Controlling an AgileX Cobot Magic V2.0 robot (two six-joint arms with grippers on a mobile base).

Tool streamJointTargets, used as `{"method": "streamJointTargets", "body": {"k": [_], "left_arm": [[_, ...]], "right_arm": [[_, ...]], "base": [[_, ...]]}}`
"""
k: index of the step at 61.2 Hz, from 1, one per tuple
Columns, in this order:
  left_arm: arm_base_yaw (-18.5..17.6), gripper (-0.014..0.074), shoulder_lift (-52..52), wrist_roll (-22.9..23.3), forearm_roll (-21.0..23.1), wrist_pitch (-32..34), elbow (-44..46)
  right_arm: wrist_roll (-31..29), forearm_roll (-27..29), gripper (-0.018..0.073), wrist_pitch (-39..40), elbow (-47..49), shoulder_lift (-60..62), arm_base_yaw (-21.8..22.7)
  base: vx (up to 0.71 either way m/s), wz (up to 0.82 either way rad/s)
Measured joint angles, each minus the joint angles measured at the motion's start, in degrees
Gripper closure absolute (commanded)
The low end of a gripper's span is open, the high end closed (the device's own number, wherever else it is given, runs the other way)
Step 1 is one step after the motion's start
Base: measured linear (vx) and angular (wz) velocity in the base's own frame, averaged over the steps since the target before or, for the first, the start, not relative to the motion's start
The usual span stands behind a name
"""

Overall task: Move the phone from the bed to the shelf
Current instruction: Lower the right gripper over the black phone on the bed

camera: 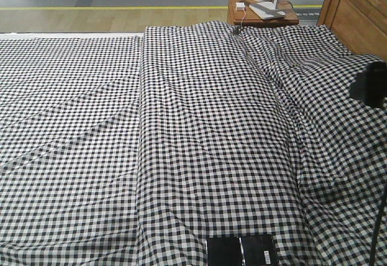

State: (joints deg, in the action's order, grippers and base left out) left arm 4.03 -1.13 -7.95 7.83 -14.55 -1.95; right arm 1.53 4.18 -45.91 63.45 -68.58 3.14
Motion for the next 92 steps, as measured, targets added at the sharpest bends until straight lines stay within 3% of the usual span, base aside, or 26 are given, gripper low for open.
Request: {"method": "streamJointTargets", "body": {"k": [10, 23, 34, 74, 92], "left_arm": [[0.0, 0.0596, 0.0, 0.0, 0.0, 0.0, 0.0], [0.0, 0.0596, 0.0, 0.0, 0.0, 0.0, 0.0], [0.0, 0.0596, 0.0, 0.0, 0.0, 0.0, 0.0], [0.0, 0.0596, 0.0, 0.0, 0.0, 0.0, 0.0], [0.0, 0.0596, 0.0, 0.0, 0.0, 0.0, 0.0]], "right_arm": [[-7.5, 3.85, -0.003, -5.61, 0.25, -0.12, 9.62], [-24.1, 18.65, -0.003, -9.51, 0.3, -5.27, 23.15], [-35.53, 28.21, -0.003, -10.69, 0.3, -14.4, 29.73], [-55.64, 36.9, -0.003, -12.93, 0.76, -43.89, 31.28], [-64.32, 44.2, -0.003, -13.03, 0.96, -56.92, 31.28]], "base": [[0.0, 0.0], [0.0, 0.0], [0.0, 0.0], [0.0, 0.0], [0.0, 0.0]]}}
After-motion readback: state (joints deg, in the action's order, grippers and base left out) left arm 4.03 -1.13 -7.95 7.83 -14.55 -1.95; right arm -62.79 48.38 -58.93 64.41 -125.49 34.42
